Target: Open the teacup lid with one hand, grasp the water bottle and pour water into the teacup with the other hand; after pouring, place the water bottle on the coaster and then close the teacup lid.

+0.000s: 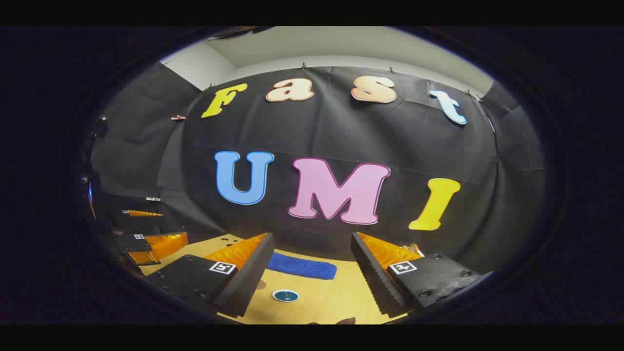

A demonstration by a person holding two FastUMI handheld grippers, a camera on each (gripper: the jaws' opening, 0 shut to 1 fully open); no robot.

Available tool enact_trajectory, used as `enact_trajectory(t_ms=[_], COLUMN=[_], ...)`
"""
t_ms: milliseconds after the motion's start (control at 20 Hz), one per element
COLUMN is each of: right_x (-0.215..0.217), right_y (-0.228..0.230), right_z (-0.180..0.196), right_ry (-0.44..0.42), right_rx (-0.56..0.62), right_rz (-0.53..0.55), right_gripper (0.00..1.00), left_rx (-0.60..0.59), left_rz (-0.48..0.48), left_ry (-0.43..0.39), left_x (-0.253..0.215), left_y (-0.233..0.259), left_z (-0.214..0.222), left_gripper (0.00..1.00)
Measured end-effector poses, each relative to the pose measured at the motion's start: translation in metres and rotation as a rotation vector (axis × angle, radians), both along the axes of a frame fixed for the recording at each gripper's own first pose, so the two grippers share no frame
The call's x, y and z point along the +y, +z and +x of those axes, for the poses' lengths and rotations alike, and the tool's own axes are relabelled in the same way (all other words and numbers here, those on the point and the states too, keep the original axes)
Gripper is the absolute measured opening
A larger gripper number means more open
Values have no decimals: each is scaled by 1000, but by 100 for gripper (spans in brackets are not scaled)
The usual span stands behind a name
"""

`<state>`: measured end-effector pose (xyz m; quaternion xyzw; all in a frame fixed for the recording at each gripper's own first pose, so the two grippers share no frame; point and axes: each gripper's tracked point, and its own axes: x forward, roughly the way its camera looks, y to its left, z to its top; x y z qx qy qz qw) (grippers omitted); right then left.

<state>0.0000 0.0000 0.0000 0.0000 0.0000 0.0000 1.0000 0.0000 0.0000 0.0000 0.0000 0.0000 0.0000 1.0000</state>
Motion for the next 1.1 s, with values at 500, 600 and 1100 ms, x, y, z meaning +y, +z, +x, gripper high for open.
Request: enact_trajectory(t_ms=[500,600,1100], right_x=[15,15,30], right_y=[1,-1,-72], right_z=[7,7,15], right_ry=[37,40,74], right_rx=[-4,-5,61], right_rz=[-3,-5,5], right_gripper=[98,96,98], left_rx=[8,12,71], left_rz=[8,5,31], left_ry=[-9,-10,-25], left_x=[-1,0,-9], left_y=[-6,-8,-67], left_z=[1,1,7], left_gripper=[94,94,94])
